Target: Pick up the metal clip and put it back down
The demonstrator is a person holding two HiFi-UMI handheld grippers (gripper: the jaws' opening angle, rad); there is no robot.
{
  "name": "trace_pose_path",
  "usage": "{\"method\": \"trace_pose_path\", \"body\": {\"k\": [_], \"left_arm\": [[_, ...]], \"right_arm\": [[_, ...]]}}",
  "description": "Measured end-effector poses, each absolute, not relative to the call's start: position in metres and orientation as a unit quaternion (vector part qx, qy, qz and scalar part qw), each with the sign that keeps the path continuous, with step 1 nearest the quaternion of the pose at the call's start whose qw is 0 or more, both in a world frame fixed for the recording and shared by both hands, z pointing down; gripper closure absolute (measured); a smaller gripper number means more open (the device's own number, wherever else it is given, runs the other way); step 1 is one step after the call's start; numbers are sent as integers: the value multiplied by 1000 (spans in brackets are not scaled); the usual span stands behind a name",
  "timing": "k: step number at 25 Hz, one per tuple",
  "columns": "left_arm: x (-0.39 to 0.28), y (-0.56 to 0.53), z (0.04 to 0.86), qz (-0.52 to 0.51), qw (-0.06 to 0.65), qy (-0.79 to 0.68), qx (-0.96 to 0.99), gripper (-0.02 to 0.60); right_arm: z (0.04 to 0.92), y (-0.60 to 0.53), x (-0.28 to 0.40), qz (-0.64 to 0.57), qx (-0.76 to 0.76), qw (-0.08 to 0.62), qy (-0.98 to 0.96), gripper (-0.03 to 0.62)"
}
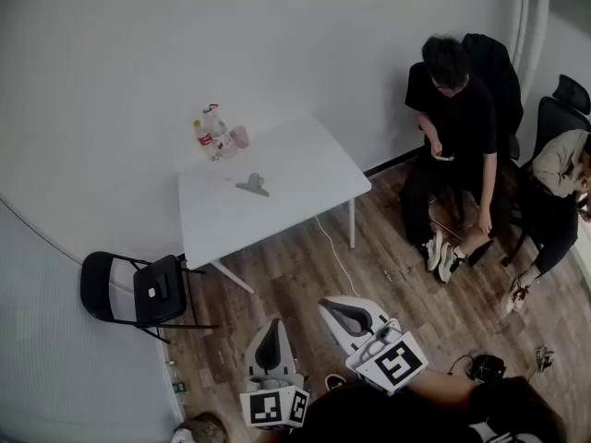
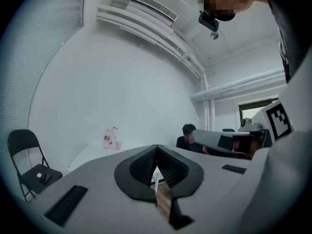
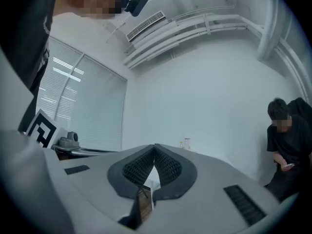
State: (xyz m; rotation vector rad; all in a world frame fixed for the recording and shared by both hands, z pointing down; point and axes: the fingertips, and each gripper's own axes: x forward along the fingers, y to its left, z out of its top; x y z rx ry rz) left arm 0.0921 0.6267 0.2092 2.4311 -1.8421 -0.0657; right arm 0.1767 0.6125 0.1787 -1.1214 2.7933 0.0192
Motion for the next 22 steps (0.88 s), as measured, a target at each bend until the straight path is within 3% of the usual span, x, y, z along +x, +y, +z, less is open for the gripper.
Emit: {"method": "trace_pose_path", "body": {"k": [22], "left_arm": [[29,651,217,-40,60,-615,785,569]], "right_arm": [[188,630,134,-12,-366,60,928,577]]}}
